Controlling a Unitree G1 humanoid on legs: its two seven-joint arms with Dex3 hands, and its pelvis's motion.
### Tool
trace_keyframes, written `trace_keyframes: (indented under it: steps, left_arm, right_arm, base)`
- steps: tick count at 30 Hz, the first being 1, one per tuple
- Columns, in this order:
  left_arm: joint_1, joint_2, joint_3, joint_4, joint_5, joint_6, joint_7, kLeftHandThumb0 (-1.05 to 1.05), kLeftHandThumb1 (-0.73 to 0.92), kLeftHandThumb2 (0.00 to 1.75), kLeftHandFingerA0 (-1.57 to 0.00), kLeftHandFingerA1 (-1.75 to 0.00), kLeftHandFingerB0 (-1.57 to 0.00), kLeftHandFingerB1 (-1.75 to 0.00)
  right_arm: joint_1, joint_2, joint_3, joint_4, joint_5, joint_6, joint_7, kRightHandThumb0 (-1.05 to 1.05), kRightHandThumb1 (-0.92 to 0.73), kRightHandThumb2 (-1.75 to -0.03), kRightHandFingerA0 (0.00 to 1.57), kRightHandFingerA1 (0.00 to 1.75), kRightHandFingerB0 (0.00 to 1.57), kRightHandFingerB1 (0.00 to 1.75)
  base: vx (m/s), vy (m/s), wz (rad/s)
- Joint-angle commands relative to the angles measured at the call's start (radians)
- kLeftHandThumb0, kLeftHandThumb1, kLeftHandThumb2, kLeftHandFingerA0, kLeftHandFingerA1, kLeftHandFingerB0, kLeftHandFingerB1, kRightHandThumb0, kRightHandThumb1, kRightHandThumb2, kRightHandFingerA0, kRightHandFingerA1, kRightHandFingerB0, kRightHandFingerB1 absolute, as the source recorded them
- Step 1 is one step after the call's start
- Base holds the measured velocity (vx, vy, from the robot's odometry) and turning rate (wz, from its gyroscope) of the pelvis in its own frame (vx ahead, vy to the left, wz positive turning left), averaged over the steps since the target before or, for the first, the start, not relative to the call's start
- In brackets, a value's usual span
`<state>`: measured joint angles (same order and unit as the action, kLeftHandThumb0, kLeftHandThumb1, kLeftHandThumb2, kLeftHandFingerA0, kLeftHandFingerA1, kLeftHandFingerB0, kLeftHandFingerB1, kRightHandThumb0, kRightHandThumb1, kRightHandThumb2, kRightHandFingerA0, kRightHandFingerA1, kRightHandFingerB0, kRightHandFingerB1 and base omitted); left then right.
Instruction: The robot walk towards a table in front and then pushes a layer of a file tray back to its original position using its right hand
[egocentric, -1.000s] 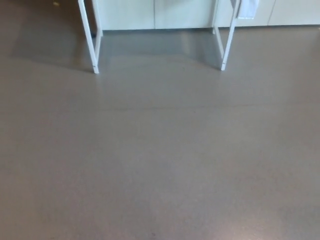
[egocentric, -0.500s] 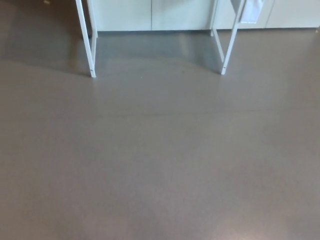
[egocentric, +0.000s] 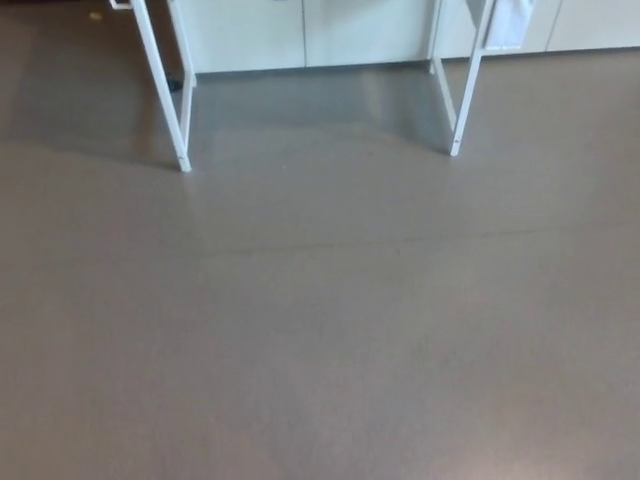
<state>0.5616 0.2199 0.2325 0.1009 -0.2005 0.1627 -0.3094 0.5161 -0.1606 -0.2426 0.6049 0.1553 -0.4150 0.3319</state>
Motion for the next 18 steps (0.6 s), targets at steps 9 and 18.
trace_keyframes:
  steps: [9, 18]
  left_arm:
    - [-0.058, 0.012, -0.003, 0.025, 0.010, 0.009, 0.009, -0.08, 0.45, 0.88, -0.29, -0.56, -0.22, -0.51]
    - [-0.024, 0.009, -0.008, 0.003, 0.011, 0.003, 0.013, -0.11, 0.46, 0.89, -0.31, -0.57, -0.21, -0.51]
  right_arm:
    - [-0.023, -0.021, 0.020, -0.056, -0.048, 0.016, -0.055, -0.71, -0.23, -0.55, 0.95, 0.45, 0.98, 0.45]
    - [0.002, -0.015, 0.021, -0.065, -0.041, 0.015, -0.051, -0.74, -0.26, -0.51, 0.95, 0.52, 0.97, 0.52]
  base:
    - [0.19, 0.176, -0.05]
    - [0.19, -0.153, 0.11]
